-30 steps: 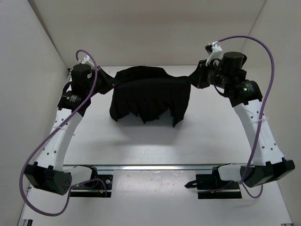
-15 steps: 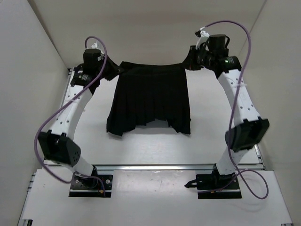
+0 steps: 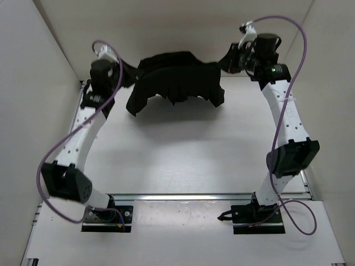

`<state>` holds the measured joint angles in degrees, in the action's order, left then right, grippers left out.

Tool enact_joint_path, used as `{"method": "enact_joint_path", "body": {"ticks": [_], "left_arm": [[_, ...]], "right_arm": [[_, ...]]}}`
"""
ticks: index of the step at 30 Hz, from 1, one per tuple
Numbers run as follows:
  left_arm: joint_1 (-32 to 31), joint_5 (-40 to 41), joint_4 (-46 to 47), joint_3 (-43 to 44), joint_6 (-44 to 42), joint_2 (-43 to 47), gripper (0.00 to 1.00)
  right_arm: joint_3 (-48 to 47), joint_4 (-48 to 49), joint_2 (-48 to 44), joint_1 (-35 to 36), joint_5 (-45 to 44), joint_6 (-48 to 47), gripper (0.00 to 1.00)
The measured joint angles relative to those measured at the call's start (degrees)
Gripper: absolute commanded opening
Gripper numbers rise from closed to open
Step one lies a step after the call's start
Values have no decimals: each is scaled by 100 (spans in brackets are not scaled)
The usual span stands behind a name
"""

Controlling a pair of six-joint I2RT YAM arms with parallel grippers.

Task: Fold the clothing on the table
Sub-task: Flatten the skirt out

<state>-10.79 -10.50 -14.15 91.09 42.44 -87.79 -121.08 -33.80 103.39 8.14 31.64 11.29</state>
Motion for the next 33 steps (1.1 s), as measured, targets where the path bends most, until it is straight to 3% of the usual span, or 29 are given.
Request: {"method": "enact_joint_path", "body": {"ticks": [2,4,5,6,7,8,9,11,17,20,27,30,33], "left_arm": [[-48,-87,367,-1222,79,695,4],[-57,-157,678,-2566,205,1351,29],[-48,-186,739,-3250,284,1644,50],[-26,-232,737,-3847,334,1886,67],[13,-245,719,-4489,409,2118,71],[76,-251,601,-5112,505,2339,76],[149,-251,396,-5637,553,2522,78],[221,-190,-133,-6159,595,2719,79],[-26,203,-898,-5901,588,2951,79],[-286,481,-949,-5674,616,2802,77],[-1515,855,-1207,-4677,649,1231,76],[-1869,929,-1331,-4343,669,601,67],[-2065,1058,-1508,-4103,658,160,67]], "right_arm": [[988,96,-437,70,-33,-103,0],[2452,396,-1010,240,-166,-197,0],[3239,461,-1314,323,-249,-219,4],[4046,505,-1622,415,-321,-197,23],[4920,588,-1954,516,-404,-153,34],[5648,568,-2256,579,-490,-85,58],[6299,501,-2553,605,-570,11,72],[7259,367,-3082,520,-719,129,80],[7597,398,-3471,-92,-981,393,75],[7576,608,-3241,-164,-977,590,57],[7580,1054,-2321,68,-925,1130,52],[7580,1174,-2142,251,-892,1314,52],[7580,1290,-2096,415,-883,1432,52]]}}
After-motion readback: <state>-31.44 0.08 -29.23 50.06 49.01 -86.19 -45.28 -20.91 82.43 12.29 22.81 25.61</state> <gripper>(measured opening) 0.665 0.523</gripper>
